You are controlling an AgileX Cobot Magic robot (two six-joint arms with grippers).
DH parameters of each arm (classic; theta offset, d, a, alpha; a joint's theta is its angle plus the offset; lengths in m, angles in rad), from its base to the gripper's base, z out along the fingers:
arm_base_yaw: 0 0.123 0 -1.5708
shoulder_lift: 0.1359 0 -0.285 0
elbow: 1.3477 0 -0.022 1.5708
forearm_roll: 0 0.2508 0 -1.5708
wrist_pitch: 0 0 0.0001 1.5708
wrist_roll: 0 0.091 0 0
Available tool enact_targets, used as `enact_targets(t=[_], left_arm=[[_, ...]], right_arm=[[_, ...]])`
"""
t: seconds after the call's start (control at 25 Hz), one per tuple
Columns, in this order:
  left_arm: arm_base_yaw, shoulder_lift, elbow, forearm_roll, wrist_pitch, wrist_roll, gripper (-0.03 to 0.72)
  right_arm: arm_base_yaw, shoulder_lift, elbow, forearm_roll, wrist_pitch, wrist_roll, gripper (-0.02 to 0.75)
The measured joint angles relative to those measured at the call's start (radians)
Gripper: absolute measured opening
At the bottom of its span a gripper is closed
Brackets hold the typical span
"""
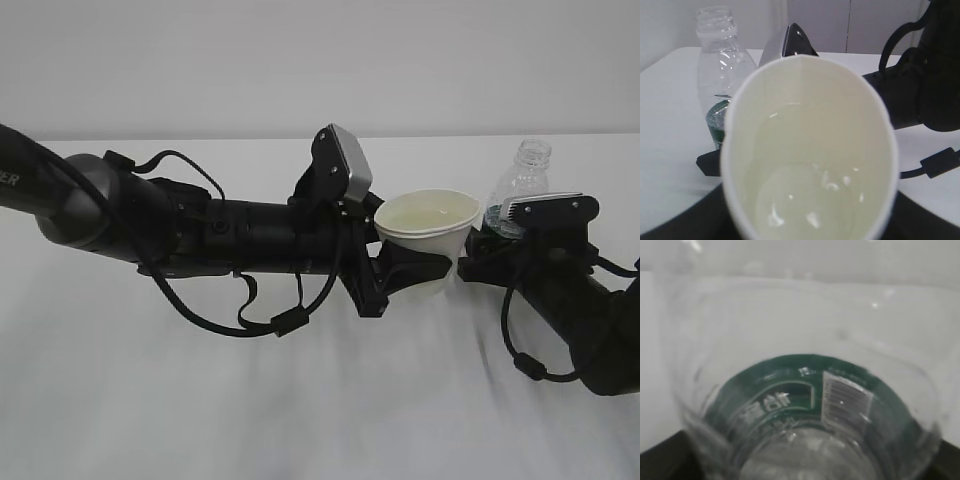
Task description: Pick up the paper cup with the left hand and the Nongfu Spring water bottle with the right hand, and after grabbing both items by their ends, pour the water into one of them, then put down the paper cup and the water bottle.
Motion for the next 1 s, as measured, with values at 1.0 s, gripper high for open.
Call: enact_targets(t=[1.0], left_arm=[[0.000,0.000,0.000,0.002,0.000,0.000,0.398]], right_arm=[[0.000,-0.185,0.224,-0.048,-0.005,0.000,0.590]])
